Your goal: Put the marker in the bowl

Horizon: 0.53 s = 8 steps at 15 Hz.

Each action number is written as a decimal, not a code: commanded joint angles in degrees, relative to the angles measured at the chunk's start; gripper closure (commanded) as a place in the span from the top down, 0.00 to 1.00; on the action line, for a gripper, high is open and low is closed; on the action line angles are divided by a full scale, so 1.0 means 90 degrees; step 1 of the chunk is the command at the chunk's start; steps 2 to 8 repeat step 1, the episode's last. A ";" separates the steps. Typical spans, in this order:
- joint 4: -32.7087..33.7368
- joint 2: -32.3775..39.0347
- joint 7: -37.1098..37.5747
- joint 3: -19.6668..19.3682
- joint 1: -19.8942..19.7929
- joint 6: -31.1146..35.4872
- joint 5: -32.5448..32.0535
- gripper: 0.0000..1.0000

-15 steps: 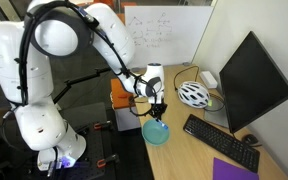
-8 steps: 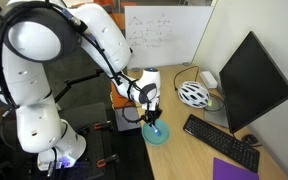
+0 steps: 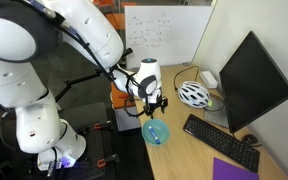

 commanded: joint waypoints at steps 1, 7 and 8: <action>-0.0297 -0.0921 -0.0447 0.0565 -0.0343 -0.0726 0.0433 1.00; -0.0297 -0.0921 -0.0447 0.0565 -0.0343 -0.0726 0.0433 1.00; -0.0297 -0.0921 -0.0447 0.0565 -0.0343 -0.0726 0.0433 1.00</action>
